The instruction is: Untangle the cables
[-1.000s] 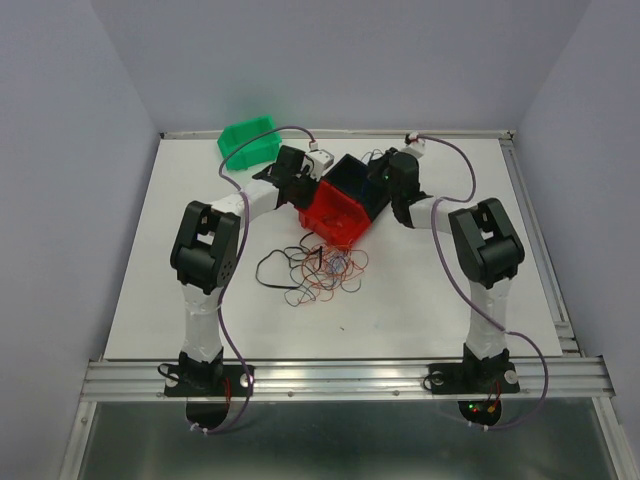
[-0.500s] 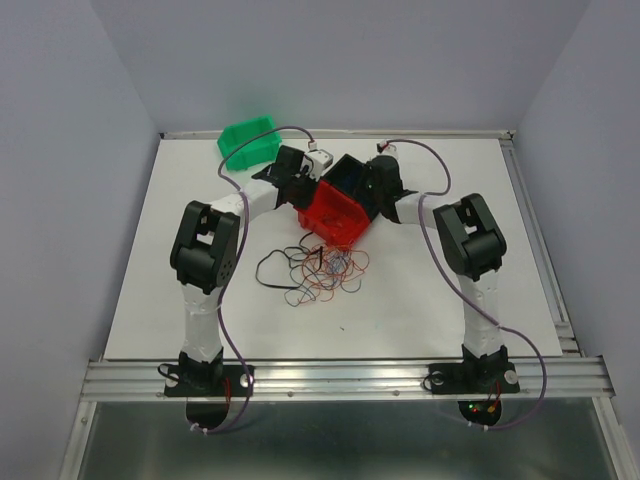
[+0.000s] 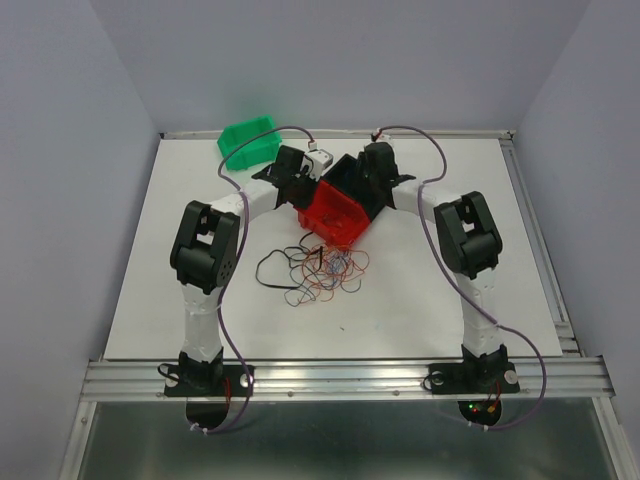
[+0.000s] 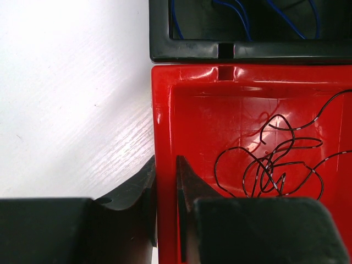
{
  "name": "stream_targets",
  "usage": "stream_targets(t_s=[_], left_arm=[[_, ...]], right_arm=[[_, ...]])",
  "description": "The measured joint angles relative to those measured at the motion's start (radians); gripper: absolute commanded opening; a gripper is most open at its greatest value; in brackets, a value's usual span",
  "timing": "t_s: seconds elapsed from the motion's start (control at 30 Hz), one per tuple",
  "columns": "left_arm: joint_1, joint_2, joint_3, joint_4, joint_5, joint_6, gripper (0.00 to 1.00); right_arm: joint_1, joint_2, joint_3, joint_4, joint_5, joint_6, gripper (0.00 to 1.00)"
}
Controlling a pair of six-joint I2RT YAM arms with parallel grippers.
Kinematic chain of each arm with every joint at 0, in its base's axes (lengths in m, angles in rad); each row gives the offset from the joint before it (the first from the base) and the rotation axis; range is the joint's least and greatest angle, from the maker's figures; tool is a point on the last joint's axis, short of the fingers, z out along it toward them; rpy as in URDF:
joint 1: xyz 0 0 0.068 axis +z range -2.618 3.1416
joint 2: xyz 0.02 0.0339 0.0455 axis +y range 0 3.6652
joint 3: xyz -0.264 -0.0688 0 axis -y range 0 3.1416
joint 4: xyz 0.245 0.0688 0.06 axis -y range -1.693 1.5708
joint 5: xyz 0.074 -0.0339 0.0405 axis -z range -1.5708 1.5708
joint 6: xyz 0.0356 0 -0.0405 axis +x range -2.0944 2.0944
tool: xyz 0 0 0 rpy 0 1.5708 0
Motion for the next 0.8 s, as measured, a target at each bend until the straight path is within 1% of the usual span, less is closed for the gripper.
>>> stream_targets(t_s=[0.03, 0.1, 0.13, 0.2, 0.23, 0.3, 0.5, 0.6, 0.73, 0.8], left_arm=[[0.0, 0.0, 0.0, 0.0, 0.0, 0.0, 0.09], [0.0, 0.0, 0.0, 0.0, -0.002, -0.002, 0.09], [0.0, 0.0, 0.0, 0.0, -0.003, -0.004, 0.09], [0.0, 0.0, 0.0, 0.0, -0.004, -0.007, 0.09], [0.0, 0.0, 0.0, 0.0, -0.005, -0.01, 0.09], [0.0, 0.0, 0.0, -0.002, -0.01, -0.016, 0.09], [0.0, 0.0, 0.001, -0.008, -0.014, -0.047, 0.09], [0.0, 0.006, 0.024, -0.022, -0.014, -0.087, 0.09], [-0.011, 0.046, 0.093, -0.014, -0.027, -0.134, 0.09], [-0.016, 0.071, 0.118, -0.005, -0.041, -0.149, 0.13]], right_arm=[[0.001, -0.004, 0.011, -0.021, 0.0, 0.0, 0.43], [0.003, -0.008, 0.04, -0.063, 0.0, 0.003, 0.48], [0.003, -0.01, 0.059, -0.089, 0.002, 0.008, 0.56], [0.003, -0.019, 0.087, -0.138, 0.002, 0.017, 0.61], [0.003, -0.027, 0.094, -0.163, 0.001, 0.022, 0.66], [0.003, -0.045, 0.095, -0.197, 0.001, 0.027, 0.69], [0.005, -0.123, 0.082, -0.259, 0.014, 0.033, 0.71], [0.006, -0.217, 0.015, -0.256, 0.037, 0.034, 0.72], [0.008, -0.348, -0.076, -0.245, 0.079, 0.034, 0.72], [0.008, -0.417, -0.132, -0.23, 0.101, 0.034, 0.72]])
